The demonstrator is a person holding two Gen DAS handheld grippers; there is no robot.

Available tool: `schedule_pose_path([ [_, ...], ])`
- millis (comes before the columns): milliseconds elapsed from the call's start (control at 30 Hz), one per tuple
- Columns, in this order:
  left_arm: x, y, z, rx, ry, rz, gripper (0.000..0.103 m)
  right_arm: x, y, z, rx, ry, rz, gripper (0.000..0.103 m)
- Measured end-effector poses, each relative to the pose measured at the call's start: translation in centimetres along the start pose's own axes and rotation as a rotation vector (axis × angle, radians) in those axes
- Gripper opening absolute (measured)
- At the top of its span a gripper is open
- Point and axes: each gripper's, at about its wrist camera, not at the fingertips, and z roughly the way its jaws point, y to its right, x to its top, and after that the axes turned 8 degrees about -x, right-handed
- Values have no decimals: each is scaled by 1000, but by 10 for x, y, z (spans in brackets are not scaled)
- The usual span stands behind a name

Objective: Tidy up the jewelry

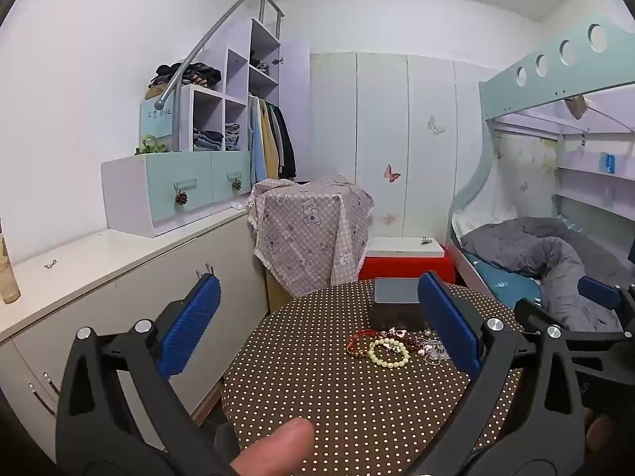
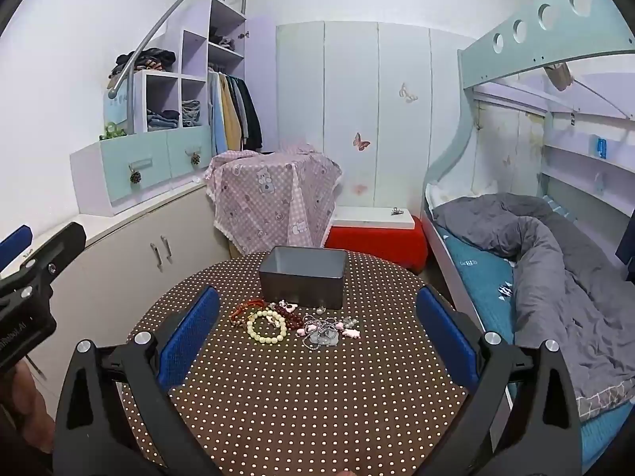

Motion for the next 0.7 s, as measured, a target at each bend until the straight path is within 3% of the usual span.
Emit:
schedule_pose_path([
  [700,6,-6,-2,-8,-18,-13,98,0,-2,3,1,25,-7,95],
])
